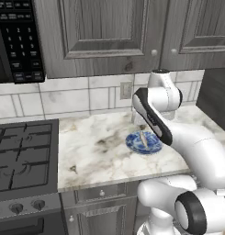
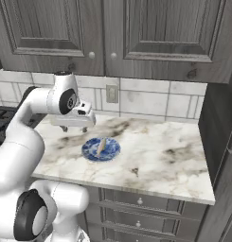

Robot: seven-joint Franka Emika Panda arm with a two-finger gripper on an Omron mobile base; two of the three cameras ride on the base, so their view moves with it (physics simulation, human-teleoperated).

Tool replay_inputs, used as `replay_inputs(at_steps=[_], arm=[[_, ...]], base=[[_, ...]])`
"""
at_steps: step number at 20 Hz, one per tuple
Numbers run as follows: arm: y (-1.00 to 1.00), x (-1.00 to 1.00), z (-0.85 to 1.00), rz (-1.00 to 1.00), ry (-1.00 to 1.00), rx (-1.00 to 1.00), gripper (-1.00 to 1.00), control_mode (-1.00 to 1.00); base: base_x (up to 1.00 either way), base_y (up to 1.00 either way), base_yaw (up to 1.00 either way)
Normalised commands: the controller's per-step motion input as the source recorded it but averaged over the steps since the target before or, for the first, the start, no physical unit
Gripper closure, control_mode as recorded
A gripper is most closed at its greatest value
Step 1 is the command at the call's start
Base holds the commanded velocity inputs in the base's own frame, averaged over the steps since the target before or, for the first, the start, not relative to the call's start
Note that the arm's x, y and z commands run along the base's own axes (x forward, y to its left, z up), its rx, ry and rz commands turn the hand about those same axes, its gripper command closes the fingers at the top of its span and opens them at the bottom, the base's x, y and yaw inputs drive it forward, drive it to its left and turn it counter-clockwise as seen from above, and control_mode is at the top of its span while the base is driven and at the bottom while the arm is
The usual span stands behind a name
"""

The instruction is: Place the fish on the counter behind the older fish on the same shelf of the fridge to maintain FIFO order. Close the fridge door when finished.

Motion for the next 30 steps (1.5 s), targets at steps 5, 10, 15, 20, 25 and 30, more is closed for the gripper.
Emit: replay_inputs(at_steps=[5, 10, 15, 20, 25, 30], arm=[[-0.54, 0.36, -0.93, 0.00, 0.34, 0.00, -1.00, -1.00], [-0.14, 0.58, -0.45, -0.02, 0.06, 0.00, -1.00, -1.00], [0.00, 0.53, -0.27, 0.00, 0.00, 0.00, -1.00, -1.00], [-0.01, 0.30, -0.43, 0.00, -0.03, 0.01, -1.00, -1.00], [-0.04, 0.16, -0.50, 0.00, -0.03, 0.01, -1.00, -1.00], [-0.01, 0.29, -0.28, 0.00, 0.00, 0.00, -1.00, -1.00]], base=[[0.00, 0.00, 0.00], [0.00, 0.00, 0.00], [0.00, 0.00, 0.00], [0.00, 0.00, 0.00], [0.00, 0.00, 0.00], [0.00, 0.00, 0.00]])
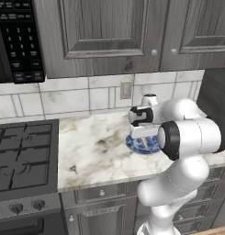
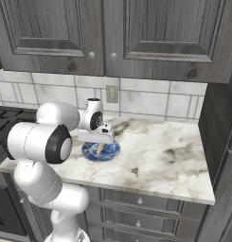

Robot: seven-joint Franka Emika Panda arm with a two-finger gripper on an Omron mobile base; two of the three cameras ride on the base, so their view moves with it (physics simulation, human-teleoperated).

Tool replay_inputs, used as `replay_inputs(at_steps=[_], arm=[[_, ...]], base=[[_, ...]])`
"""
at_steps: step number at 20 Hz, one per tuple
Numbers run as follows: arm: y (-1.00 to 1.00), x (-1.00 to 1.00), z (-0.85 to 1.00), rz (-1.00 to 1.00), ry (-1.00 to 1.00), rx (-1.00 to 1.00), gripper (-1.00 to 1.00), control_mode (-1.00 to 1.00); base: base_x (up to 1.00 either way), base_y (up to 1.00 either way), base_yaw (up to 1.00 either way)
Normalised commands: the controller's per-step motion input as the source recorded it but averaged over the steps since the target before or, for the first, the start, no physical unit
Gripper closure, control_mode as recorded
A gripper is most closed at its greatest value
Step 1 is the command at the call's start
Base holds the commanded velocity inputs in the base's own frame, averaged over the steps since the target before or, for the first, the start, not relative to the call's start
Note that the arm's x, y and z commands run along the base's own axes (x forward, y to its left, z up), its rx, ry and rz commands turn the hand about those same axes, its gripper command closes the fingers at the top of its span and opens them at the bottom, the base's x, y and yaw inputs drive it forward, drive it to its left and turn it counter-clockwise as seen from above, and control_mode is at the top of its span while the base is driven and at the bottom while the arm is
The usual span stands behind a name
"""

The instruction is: Place the fish on the counter behind the older fish on the same shelf of the fridge to maintain FIFO order. Close the fridge door when finished.

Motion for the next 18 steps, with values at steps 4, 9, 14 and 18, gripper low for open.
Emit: replay_inputs(at_steps=[4, 9, 14, 18], arm=[[-0.01, 0.38, -0.28, 0.00, 0.00, 0.00, -1.00, -1.00], [-0.09, 0.32, -0.24, 0.00, 0.00, 0.00, -1.00, -1.00], [0.00, 0.25, -0.18, 0.00, 0.00, 0.00, -1.00, -1.00], [0.00, 0.26, -0.20, 0.00, 0.00, 0.00, -1.00, -1.00]], base=[[0.00, 0.00, 0.00], [0.00, 0.00, 0.00], [0.00, 0.00, 0.00], [0.00, 0.00, 0.00]])
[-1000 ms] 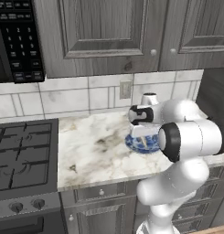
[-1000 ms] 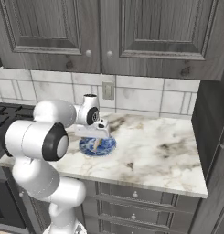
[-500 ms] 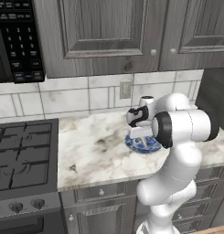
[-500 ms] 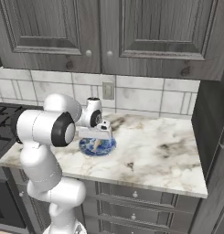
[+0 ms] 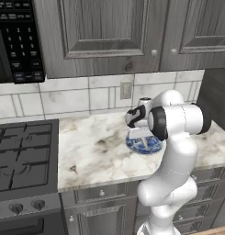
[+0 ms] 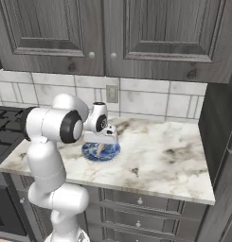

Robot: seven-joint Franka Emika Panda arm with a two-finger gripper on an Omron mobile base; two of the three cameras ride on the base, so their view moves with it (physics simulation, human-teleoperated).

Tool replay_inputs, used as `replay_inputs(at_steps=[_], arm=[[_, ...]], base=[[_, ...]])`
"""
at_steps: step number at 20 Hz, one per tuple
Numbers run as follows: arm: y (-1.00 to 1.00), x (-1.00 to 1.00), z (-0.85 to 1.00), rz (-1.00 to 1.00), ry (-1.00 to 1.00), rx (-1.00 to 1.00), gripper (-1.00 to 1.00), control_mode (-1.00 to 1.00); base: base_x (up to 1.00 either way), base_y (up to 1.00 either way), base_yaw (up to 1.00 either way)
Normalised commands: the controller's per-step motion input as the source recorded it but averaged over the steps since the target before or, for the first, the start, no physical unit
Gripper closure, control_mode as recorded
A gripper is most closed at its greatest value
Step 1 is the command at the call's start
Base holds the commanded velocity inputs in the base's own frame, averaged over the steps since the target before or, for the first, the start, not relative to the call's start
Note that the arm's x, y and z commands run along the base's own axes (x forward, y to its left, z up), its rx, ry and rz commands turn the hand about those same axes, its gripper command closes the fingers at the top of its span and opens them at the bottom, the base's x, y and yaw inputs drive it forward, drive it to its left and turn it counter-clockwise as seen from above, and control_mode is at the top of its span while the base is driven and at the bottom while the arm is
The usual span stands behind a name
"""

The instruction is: Place the fish on the counter behind the older fish on the same shelf of the fridge to maintain FIFO order. Close the fridge door when finished.

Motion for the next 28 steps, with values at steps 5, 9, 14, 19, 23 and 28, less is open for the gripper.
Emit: replay_inputs(at_steps=[5, 9, 14, 19, 23, 28], arm=[[0.00, 0.05, -0.34, 0.00, -0.01, 0.00, 1.00, -1.00], [0.00, -0.07, -0.26, 0.00, 0.02, -0.02, 1.00, -1.00], [-0.01, -0.47, 0.07, -0.05, -0.17, 0.02, 1.00, -1.00], [0.00, -0.68, 0.59, -0.12, -0.18, 0.06, 1.00, -1.00], [0.00, -0.81, 0.97, -0.10, -0.08, 0.04, 1.00, -1.00], [0.01, -0.91, 1.00, -0.14, 0.00, 0.03, 1.00, -1.00]], base=[[0.00, 0.00, 0.00], [0.00, 0.00, 0.00], [0.00, 0.00, 0.00], [0.00, 0.00, 0.00], [0.00, 0.00, 0.00], [0.00, 0.00, 0.00]])
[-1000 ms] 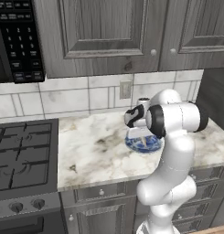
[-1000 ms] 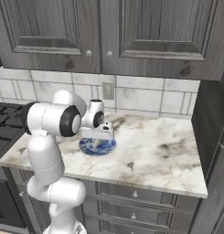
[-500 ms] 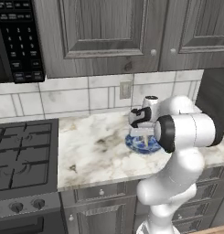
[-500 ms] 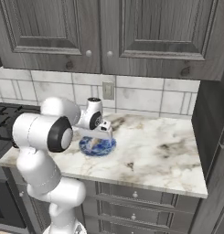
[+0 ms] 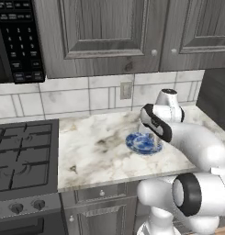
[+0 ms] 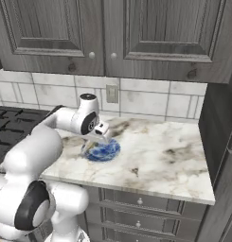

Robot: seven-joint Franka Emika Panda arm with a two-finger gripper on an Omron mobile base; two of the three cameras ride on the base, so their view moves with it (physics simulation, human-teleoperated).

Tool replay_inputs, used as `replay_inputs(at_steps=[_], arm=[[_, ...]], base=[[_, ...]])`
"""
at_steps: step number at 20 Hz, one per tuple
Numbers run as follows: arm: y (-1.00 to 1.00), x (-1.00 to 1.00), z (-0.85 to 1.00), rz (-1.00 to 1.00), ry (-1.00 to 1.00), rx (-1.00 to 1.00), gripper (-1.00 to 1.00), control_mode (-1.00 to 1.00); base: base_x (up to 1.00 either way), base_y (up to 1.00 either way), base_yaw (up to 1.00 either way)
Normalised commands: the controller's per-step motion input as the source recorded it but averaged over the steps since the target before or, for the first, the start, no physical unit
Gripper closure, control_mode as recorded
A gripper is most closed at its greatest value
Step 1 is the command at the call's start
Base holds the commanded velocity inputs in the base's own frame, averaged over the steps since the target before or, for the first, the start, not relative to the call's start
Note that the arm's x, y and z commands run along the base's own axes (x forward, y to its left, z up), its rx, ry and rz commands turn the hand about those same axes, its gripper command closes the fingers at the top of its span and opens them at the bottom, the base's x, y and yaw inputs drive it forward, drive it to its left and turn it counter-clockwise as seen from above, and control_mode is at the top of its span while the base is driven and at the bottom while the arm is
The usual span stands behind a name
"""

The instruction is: Place the fish on the counter behind the older fish on the same shelf of the fridge to maintain FIFO order. Close the fridge door when finished.

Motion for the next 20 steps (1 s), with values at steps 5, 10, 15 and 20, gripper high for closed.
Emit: replay_inputs(at_steps=[5, 10, 15, 20], arm=[[0.00, -0.98, 1.00, -0.14, 0.00, 0.03, 1.00, -1.00], [0.03, -1.00, 0.77, -0.16, -0.05, 0.02, 1.00, -1.00], [0.06, -1.00, 0.56, -0.12, -0.11, 0.00, 1.00, -1.00], [0.23, -0.82, 0.60, -0.05, -0.05, 0.00, 1.00, -1.00]], base=[[0.00, 0.00, 0.00], [0.00, 0.00, 0.00], [0.00, 0.00, 0.00], [0.00, 0.00, 0.00]])
